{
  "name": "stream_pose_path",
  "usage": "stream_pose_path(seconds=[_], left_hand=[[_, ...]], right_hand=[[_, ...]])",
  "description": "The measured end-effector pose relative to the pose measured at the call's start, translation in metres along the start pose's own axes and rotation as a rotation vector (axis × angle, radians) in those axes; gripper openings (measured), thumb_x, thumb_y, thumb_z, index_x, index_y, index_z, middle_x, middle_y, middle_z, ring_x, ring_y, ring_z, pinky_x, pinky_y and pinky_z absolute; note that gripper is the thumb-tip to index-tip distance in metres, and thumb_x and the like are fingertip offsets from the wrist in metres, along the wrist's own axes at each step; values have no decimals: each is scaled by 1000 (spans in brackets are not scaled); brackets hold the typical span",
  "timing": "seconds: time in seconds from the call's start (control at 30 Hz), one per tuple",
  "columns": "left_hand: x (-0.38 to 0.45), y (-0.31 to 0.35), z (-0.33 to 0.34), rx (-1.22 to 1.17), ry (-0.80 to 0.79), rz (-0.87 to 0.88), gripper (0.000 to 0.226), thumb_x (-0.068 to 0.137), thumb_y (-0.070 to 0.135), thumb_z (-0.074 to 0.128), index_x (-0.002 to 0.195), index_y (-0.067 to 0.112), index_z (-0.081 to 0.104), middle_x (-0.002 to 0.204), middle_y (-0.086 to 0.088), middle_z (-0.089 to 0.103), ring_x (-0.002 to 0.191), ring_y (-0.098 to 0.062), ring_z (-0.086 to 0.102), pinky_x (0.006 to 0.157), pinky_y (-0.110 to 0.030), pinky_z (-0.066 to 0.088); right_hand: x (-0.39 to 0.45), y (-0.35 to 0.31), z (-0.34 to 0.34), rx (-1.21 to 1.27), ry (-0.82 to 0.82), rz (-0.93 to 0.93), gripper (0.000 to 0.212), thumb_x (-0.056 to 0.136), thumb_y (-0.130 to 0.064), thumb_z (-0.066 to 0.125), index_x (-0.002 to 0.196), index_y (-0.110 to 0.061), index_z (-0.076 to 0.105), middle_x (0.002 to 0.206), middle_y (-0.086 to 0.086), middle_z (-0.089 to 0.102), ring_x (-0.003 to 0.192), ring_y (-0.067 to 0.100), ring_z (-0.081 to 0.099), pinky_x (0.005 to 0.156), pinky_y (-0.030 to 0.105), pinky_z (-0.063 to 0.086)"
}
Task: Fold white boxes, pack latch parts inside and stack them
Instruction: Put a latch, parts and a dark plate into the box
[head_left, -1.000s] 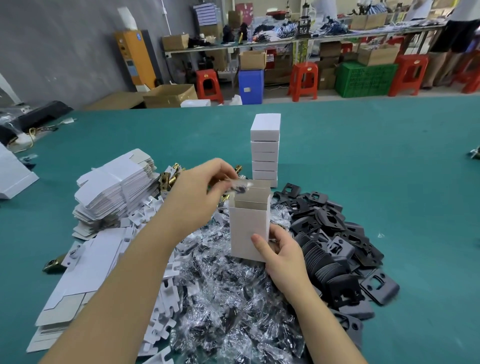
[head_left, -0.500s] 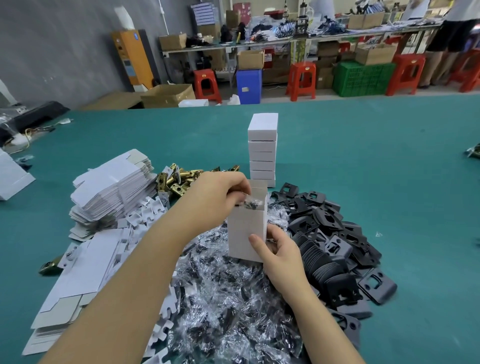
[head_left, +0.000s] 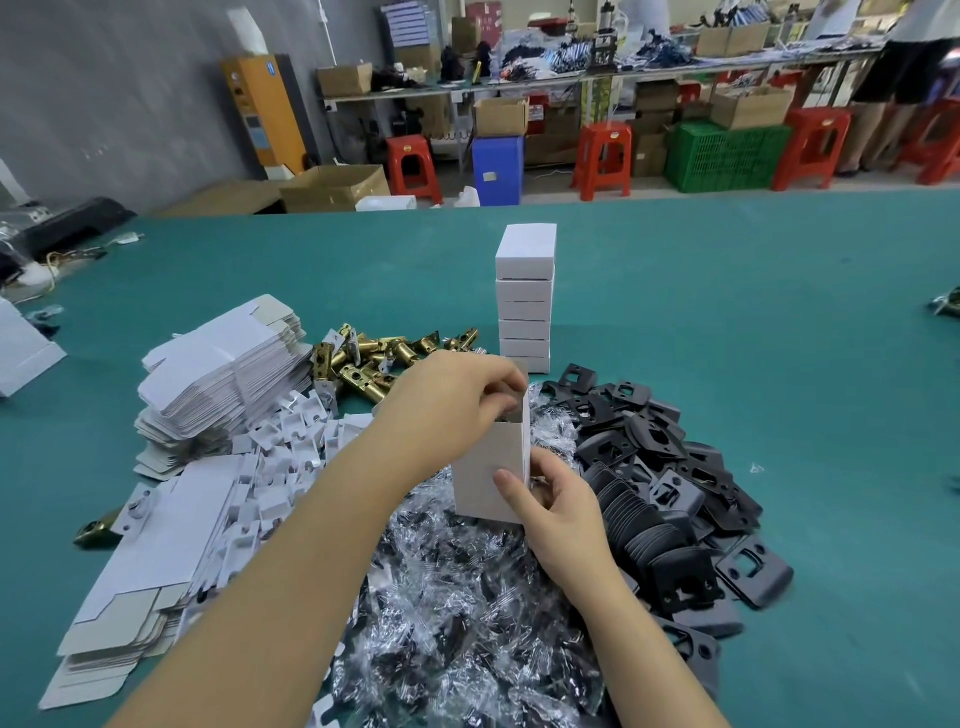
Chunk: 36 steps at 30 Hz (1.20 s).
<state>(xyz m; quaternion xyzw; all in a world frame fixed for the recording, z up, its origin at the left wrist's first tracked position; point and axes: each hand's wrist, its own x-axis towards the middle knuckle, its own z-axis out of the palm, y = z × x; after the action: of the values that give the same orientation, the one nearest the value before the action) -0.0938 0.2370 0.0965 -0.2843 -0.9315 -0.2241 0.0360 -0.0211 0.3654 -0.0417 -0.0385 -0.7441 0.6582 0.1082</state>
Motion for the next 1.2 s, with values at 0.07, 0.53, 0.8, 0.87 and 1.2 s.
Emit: stream_pose_path(seconds=[0.07, 0.53, 0.8, 0.87, 1.2], left_hand=[[-2, -2, 0, -47, 0, -4, 22, 100, 20, 60, 112, 32, 74, 100, 17, 76, 95, -4, 69, 85, -37, 58], [-2, -17, -7, 78, -67, -35, 21, 100, 23, 62, 113, 30, 75, 106, 14, 75, 87, 1, 63, 84, -29, 55], [4, -9, -13, 295, -188, 38, 36, 104, 13, 51, 120, 35, 74, 121, 10, 64, 109, -18, 60, 88, -39, 54], [3, -7, -10, 313, -253, 49, 46, 103, 7, 44, 125, 36, 71, 125, 8, 66, 111, -21, 60, 90, -41, 54], [-10, -6, -6, 159, -155, 32, 28, 103, 18, 49, 121, 31, 66, 109, 15, 72, 97, -9, 66, 86, -38, 56]], right_hand=[[0, 0, 0, 0, 1, 8, 12, 95, -39, 71, 105, -44, 66, 96, -9, 74, 86, 29, 68, 74, 47, 56], [-1, -3, 0, -22, -15, -4, 15, 94, -47, 68, 109, -44, 66, 99, -4, 74, 90, 30, 67, 76, 50, 56], [-1, -2, 0, -20, -12, 1, 21, 89, -53, 67, 107, -45, 67, 98, -9, 74, 88, 26, 68, 77, 50, 57], [-1, -2, 0, -26, -18, -4, 22, 90, -52, 68, 111, -44, 67, 99, -10, 74, 89, 25, 68, 78, 52, 58], [-6, -5, 3, -38, 60, -180, 65, 95, -39, 68, 133, -78, 31, 124, -37, 56, 85, 11, 69, 69, 23, 60]])
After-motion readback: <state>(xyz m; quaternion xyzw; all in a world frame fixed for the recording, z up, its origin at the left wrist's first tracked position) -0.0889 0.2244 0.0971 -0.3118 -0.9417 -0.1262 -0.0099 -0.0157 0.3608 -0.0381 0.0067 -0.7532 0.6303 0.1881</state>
